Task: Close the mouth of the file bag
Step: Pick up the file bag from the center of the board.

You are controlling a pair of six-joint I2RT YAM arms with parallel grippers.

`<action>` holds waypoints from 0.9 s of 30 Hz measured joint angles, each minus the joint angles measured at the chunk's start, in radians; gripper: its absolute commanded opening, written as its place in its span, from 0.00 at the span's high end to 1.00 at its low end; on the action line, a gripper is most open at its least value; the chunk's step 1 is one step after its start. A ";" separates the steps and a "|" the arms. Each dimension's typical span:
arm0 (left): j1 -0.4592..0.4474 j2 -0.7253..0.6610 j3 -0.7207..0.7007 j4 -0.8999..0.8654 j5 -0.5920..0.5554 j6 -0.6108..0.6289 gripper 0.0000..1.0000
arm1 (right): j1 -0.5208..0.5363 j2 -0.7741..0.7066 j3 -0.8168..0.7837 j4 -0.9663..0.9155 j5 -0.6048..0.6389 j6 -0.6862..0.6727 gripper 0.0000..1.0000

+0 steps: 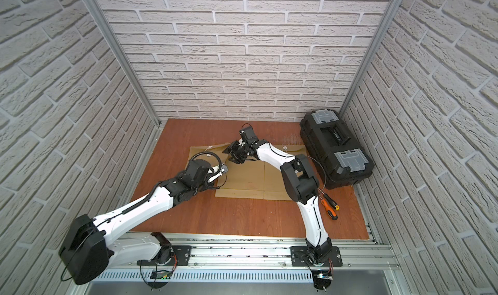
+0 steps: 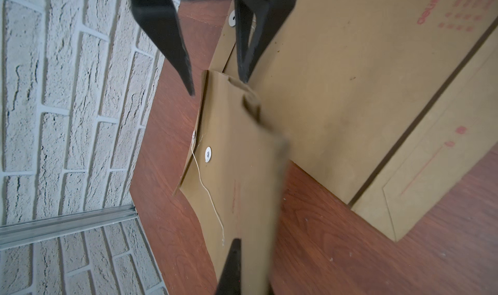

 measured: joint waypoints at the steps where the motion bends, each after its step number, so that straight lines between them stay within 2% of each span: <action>1: 0.000 0.000 0.000 0.000 0.002 0.000 0.93 | 0.005 0.017 0.004 0.001 0.002 0.006 0.47; 5: -0.003 -0.010 0.000 -0.002 0.008 -0.004 0.93 | 0.026 0.074 0.005 0.053 0.005 0.074 0.55; 10: -0.006 -0.019 0.000 -0.010 0.012 -0.019 0.90 | 0.034 0.131 0.011 0.215 0.005 0.190 0.83; 14: -0.016 -0.050 0.010 -0.039 0.022 -0.059 0.79 | 0.035 0.141 0.013 0.278 0.009 0.207 0.97; 20: -0.016 -0.098 0.129 -0.119 0.014 -0.147 0.47 | 0.022 0.113 -0.019 0.420 0.018 0.203 0.97; 27: 0.004 -0.100 0.323 -0.237 0.013 -0.277 0.44 | -0.010 0.060 -0.029 0.602 0.029 0.145 0.97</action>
